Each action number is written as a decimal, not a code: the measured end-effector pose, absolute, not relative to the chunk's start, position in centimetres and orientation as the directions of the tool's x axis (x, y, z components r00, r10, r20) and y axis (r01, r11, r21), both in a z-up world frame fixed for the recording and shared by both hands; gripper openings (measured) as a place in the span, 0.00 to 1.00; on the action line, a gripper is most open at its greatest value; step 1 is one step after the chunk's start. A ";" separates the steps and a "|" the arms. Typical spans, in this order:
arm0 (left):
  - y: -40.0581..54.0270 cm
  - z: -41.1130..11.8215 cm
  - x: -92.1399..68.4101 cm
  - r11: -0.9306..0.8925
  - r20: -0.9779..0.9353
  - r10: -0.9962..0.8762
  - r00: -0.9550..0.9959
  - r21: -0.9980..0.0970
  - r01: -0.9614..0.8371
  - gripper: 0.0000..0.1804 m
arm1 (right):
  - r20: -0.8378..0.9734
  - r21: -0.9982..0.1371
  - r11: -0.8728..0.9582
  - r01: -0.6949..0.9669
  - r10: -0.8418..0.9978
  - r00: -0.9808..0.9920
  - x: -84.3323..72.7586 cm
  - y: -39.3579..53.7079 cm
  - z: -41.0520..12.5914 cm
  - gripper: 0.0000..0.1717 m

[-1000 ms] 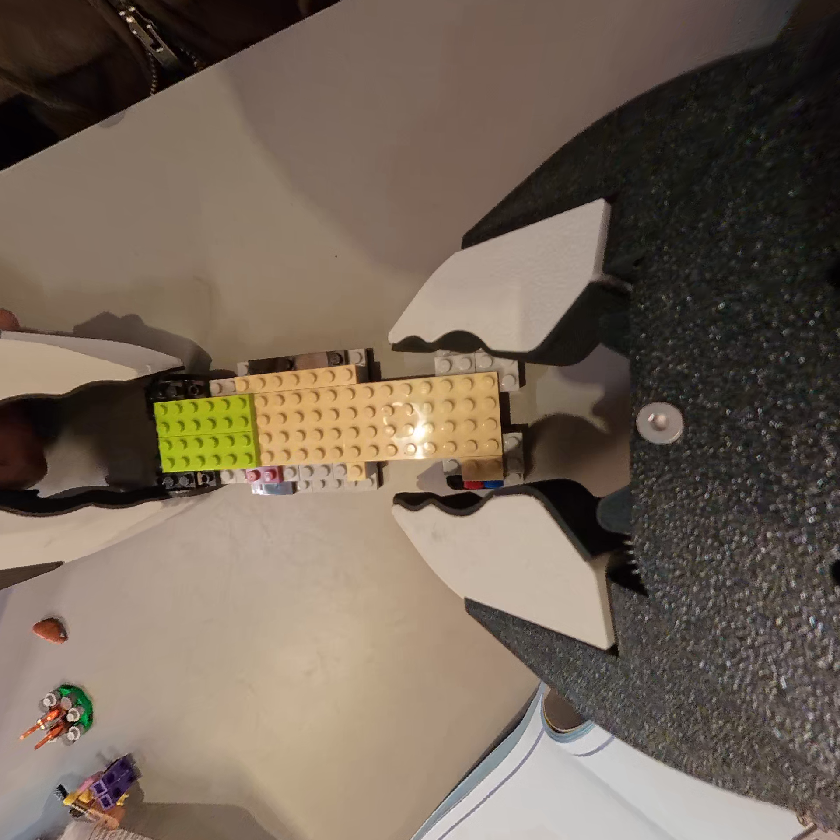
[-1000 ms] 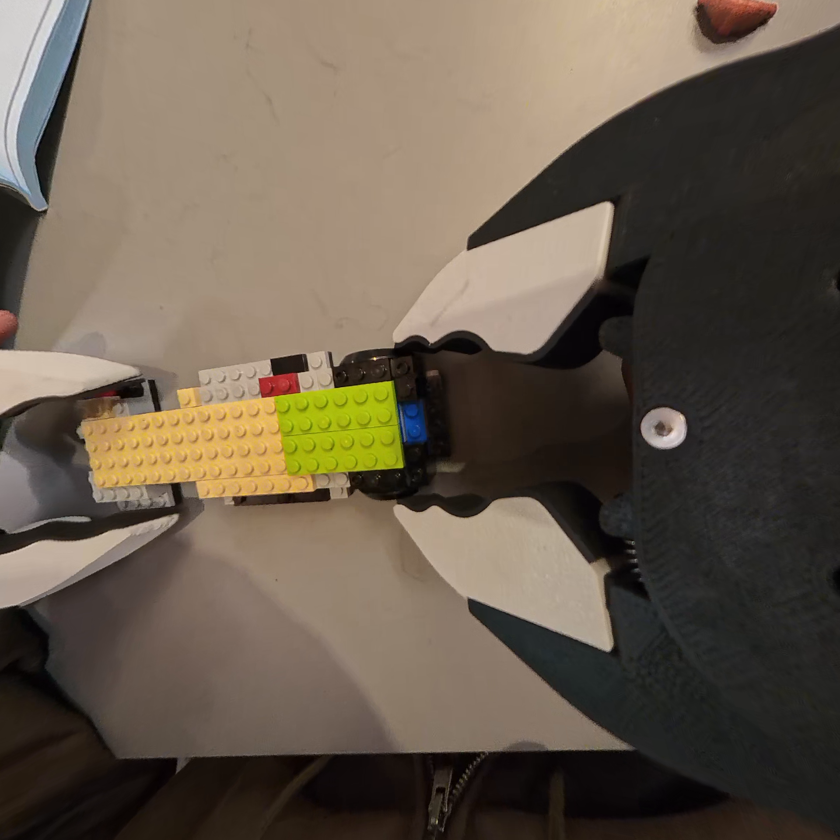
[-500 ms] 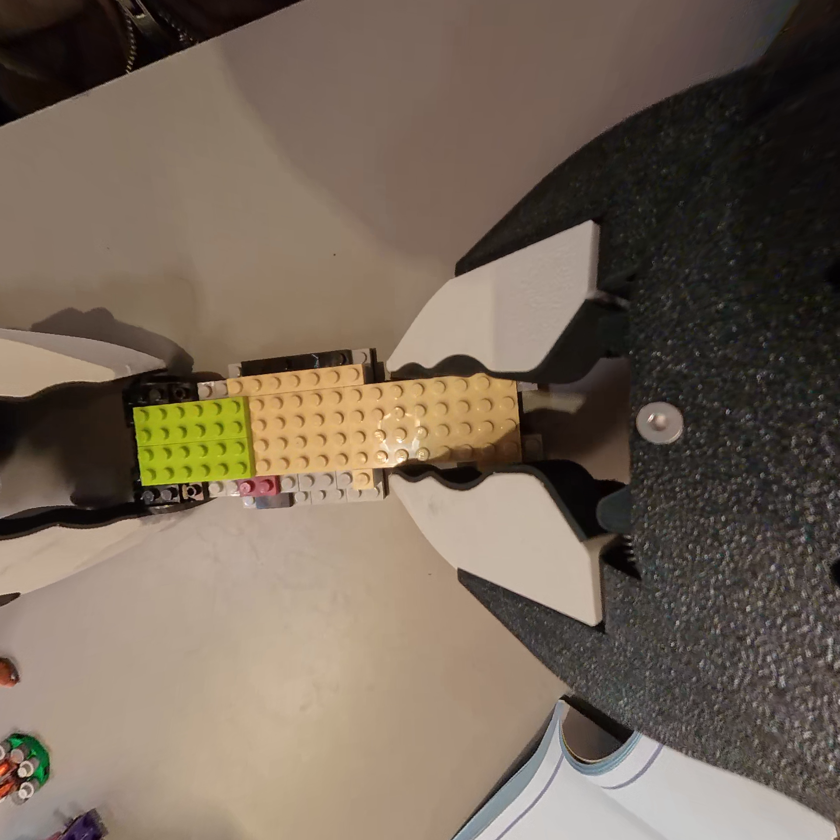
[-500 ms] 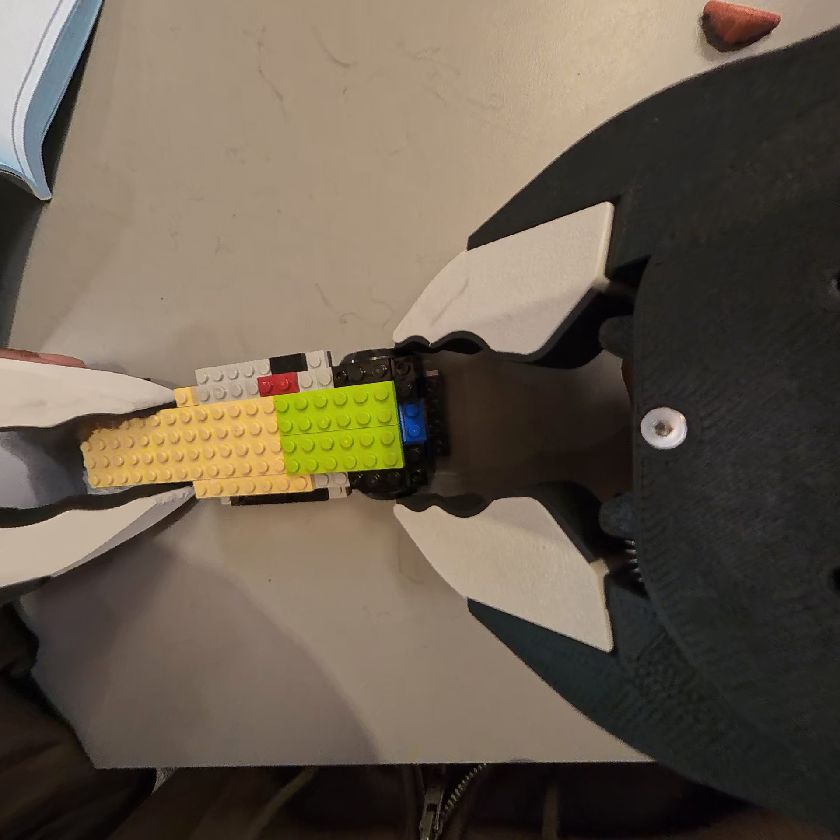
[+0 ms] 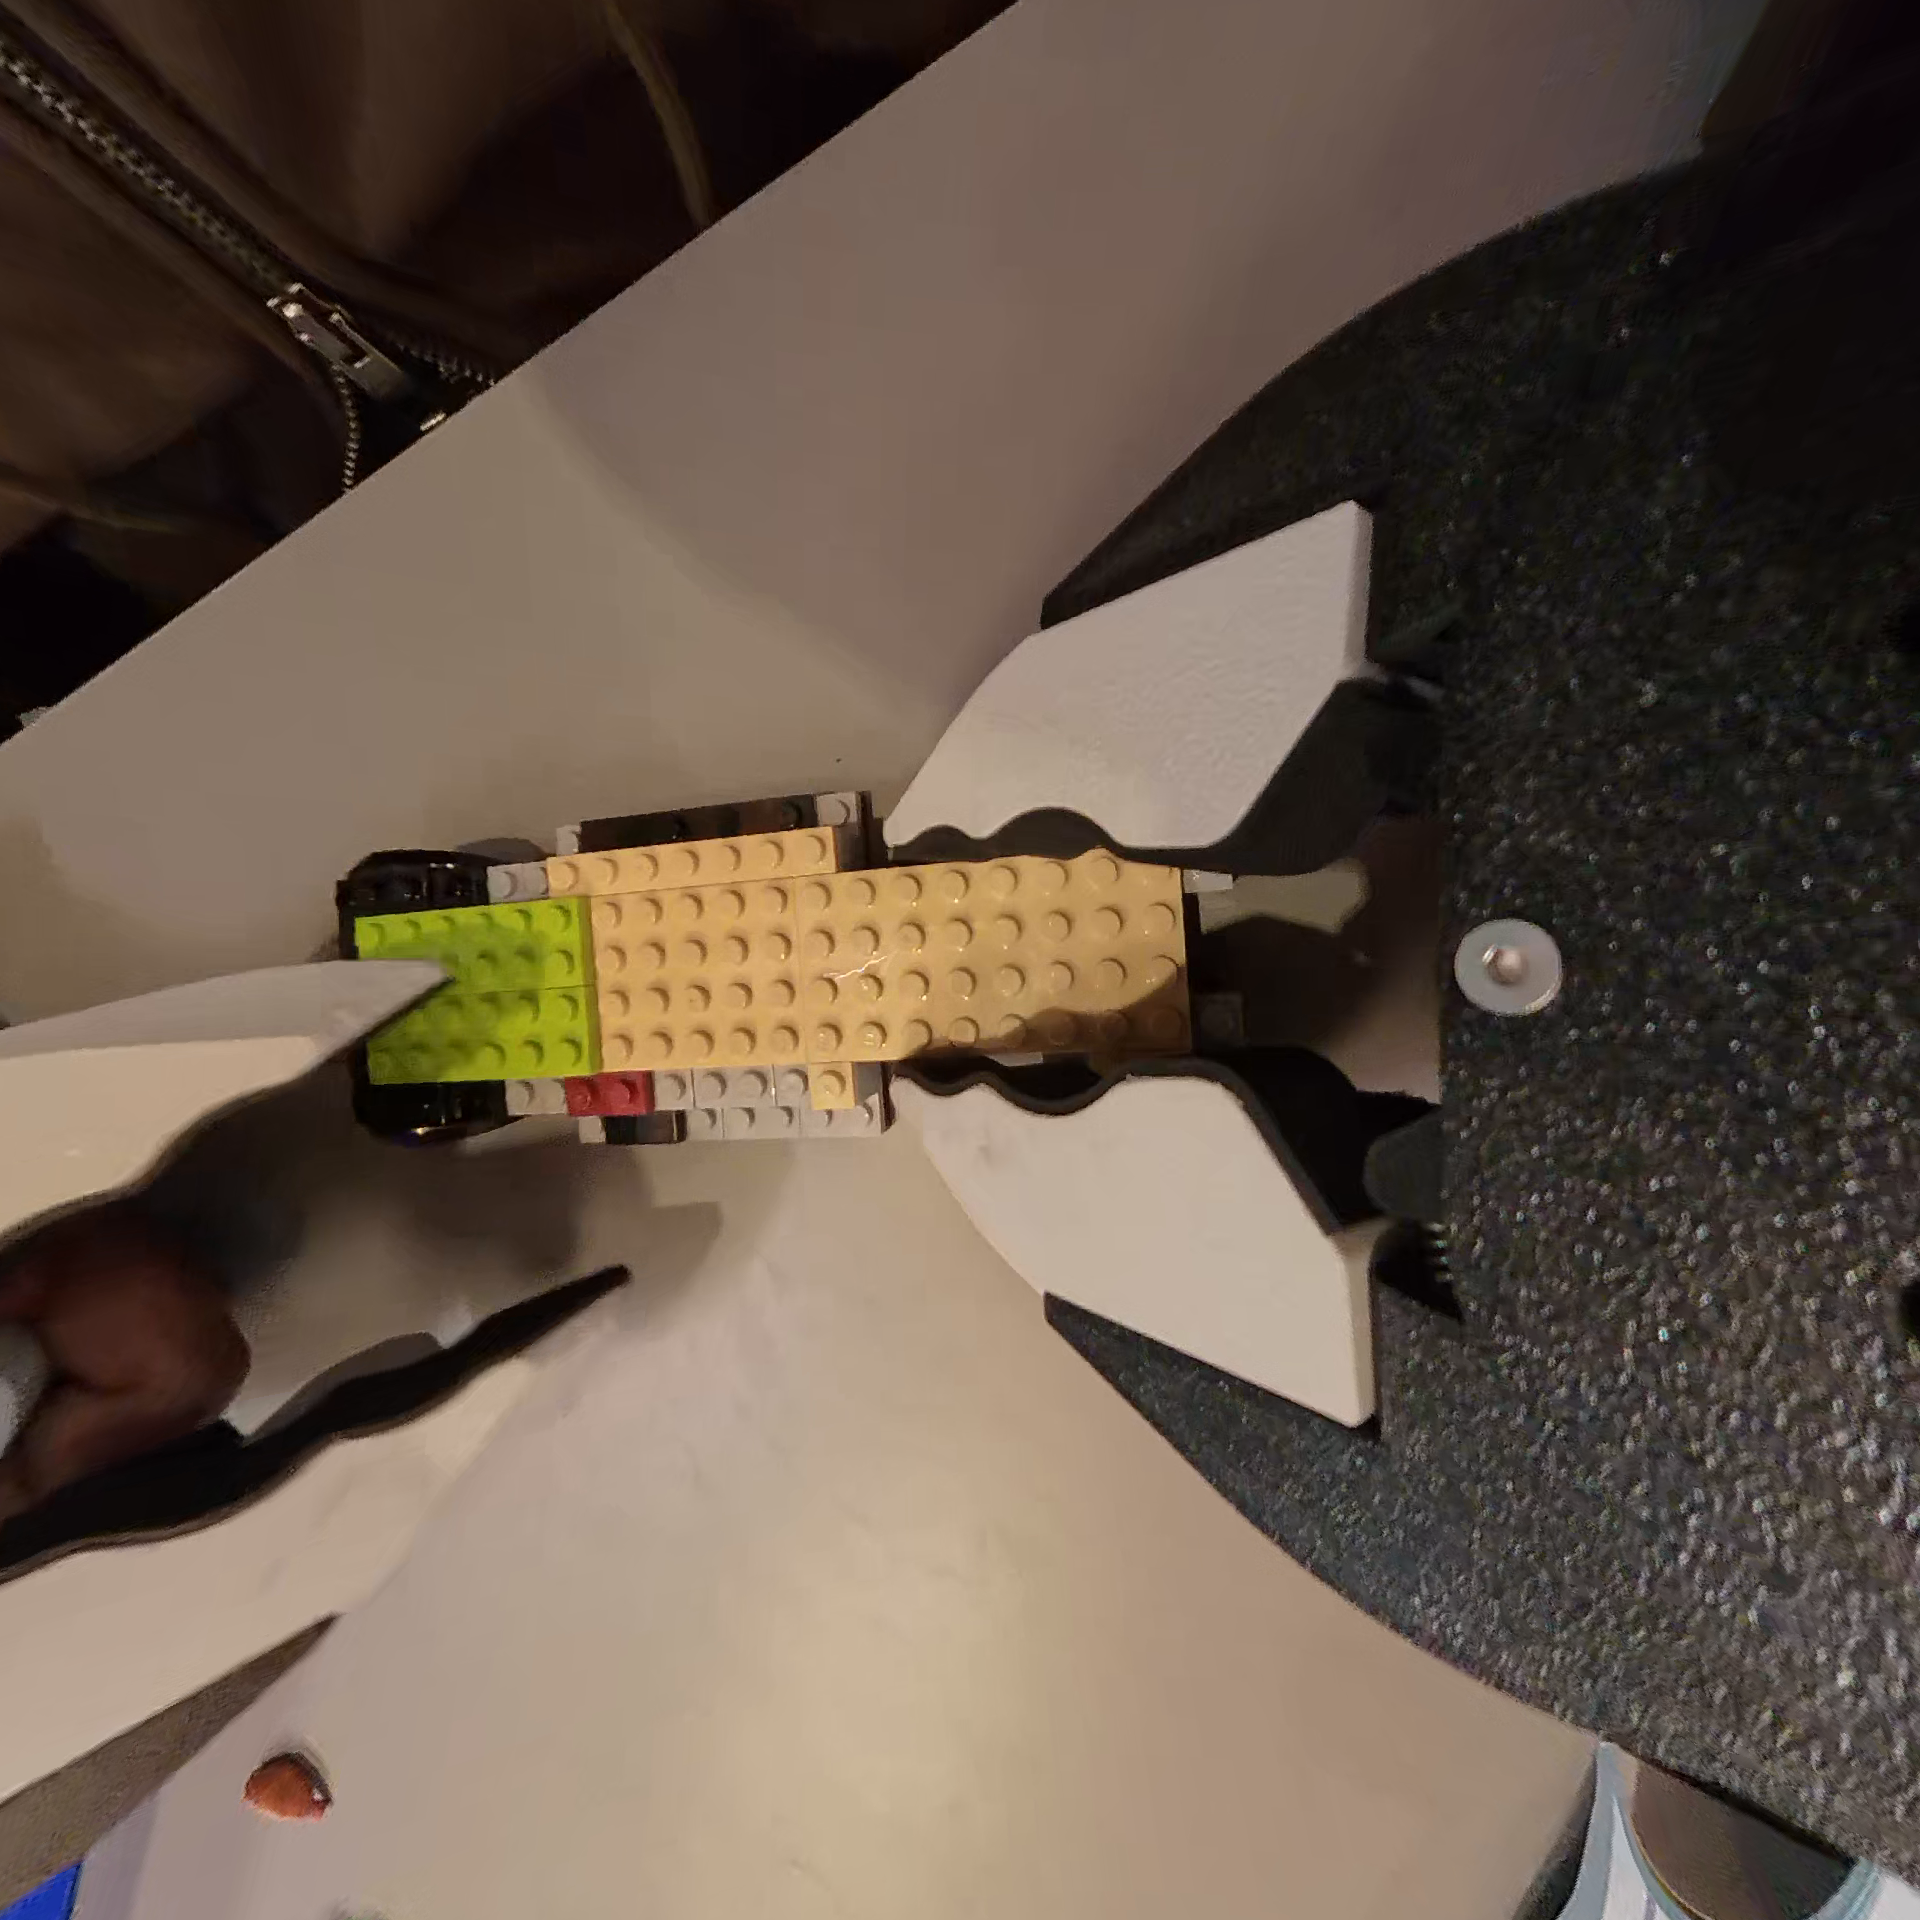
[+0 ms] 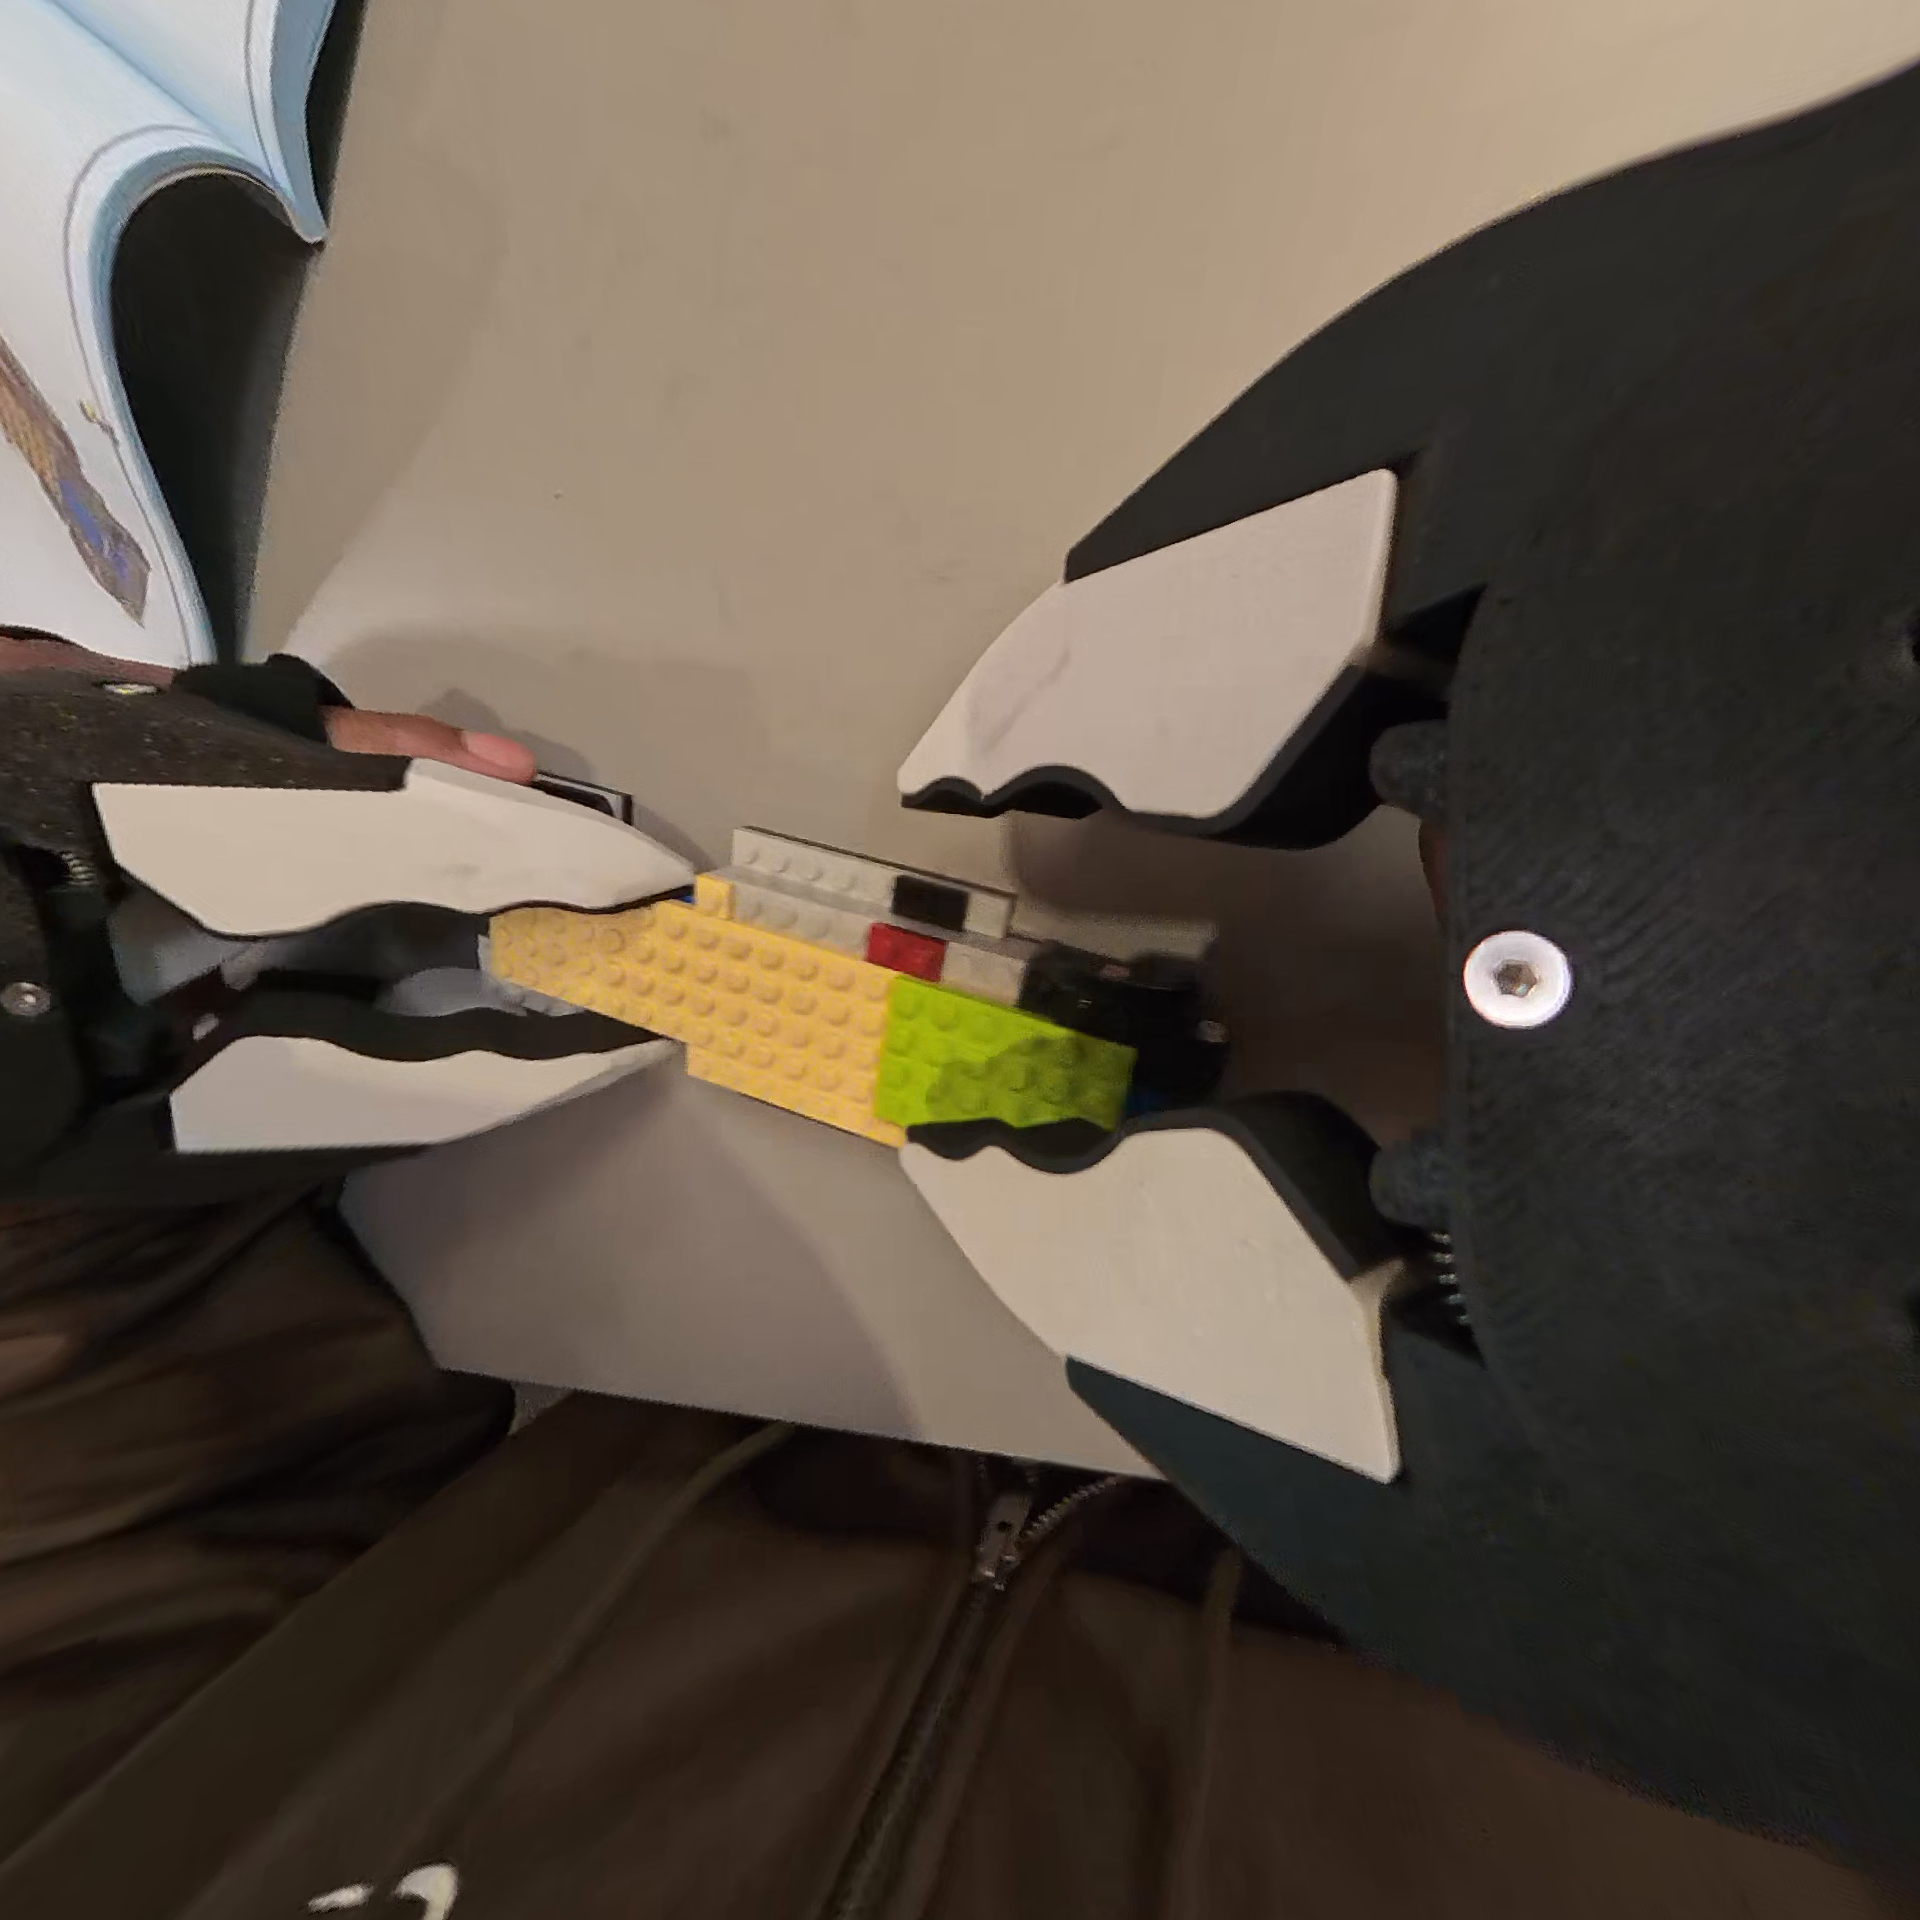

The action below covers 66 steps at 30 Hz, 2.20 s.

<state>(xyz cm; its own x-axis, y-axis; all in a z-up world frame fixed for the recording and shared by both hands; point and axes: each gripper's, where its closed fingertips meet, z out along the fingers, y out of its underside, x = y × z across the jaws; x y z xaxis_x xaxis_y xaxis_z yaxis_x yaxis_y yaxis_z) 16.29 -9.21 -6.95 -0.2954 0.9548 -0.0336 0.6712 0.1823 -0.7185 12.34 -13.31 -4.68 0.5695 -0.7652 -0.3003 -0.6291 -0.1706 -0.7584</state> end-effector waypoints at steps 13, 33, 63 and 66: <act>-11.4 -7.0 16.1 0.304 -0.002 0.899 -0.438 -0.717 0.627 0.20 | -0.080 -0.633 -0.361 -0.684 -0.849 0.522 15.5 -12.0 -6.3 0.40; -12.8 -6.8 15.6 0.378 0.033 0.849 -0.528 -0.736 0.562 0.19 | 0.036 -0.617 -0.512 -0.598 -0.777 0.628 15.8 -12.7 -7.7 0.35; -12.5 -6.8 15.5 0.373 0.045 0.859 -0.511 -0.739 0.561 0.19 | 0.100 -0.647 -0.521 -0.556 -0.782 0.616 15.6 -12.4 -7.4 0.35; -12.6 -6.8 15.5 0.374 0.043 0.857 -0.513 -0.738 0.562 0.19 | 0.125 -0.653 -0.532 -0.540 -0.778 0.615 15.7 -12.4 -7.3 0.35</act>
<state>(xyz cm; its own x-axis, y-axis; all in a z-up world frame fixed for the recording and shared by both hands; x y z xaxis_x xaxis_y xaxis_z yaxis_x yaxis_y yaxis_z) 15.51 -12.56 -6.76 -0.5134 0.8570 0.0434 0.5617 0.3738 -0.7381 15.68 -12.43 -7.25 0.6152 -0.7783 0.1252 -0.5399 -0.5317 -0.6525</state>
